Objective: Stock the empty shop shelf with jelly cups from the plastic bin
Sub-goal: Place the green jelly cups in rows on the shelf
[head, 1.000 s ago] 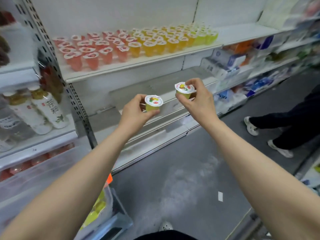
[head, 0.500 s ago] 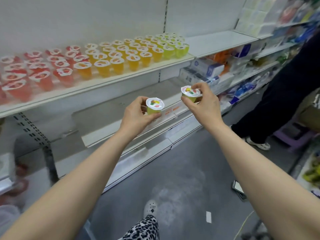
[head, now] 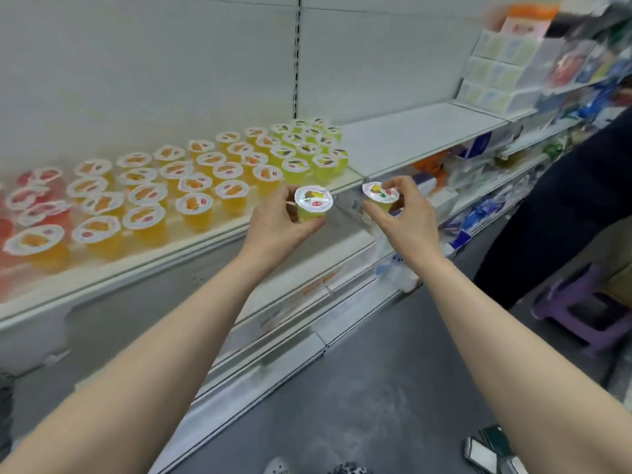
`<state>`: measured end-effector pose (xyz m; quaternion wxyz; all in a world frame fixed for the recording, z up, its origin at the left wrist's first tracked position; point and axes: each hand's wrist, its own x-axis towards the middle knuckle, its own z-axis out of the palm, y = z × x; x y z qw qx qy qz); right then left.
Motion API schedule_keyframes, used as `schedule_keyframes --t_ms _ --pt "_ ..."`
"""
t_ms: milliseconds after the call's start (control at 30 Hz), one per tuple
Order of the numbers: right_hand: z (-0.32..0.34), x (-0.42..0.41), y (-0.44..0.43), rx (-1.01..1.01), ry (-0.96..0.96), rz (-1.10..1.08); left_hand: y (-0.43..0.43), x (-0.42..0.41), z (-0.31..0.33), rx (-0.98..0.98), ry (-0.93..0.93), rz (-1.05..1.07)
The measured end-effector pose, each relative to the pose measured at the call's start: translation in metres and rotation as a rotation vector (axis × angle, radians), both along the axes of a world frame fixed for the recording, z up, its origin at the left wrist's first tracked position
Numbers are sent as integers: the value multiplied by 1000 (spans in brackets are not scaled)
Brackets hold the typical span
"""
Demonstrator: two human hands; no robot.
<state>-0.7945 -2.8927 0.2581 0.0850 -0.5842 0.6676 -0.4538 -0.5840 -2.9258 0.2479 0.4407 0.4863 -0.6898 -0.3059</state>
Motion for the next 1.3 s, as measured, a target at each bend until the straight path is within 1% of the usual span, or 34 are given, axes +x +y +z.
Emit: schedule_keyframes --t_ms 100,300,400,467,600,767,867,1033,1167,1300 --pt "5 -24 -40 -2 -8 12 -33 -18 13 -16 -27 30" --pt "13 -73 -138 13 30 61 -100 -51 29 -19 5 130" --pt "12 -91 -189 74 47 126 -124 -68 38 -14 42 213" --pt "9 -99 -219 109 96 187 -136 -80 40 -6 54 262" --pt "-1 -105 -263 141 138 317 -155 -99 43 0 57 351" --pt "-13 -108 -298 156 158 427 -165 -112 44 -8 29 436" --pt "-20 -109 -312 174 185 447 -167 -116 46 -10 23 465" --pt "-24 -109 -329 184 172 477 -173 -120 47 -23 -12 503" --pt "-24 -112 -333 182 182 504 -178 -125 48 -21 -51 510" --pt "-20 -125 -334 191 231 586 -183 -138 51 -46 -83 480"
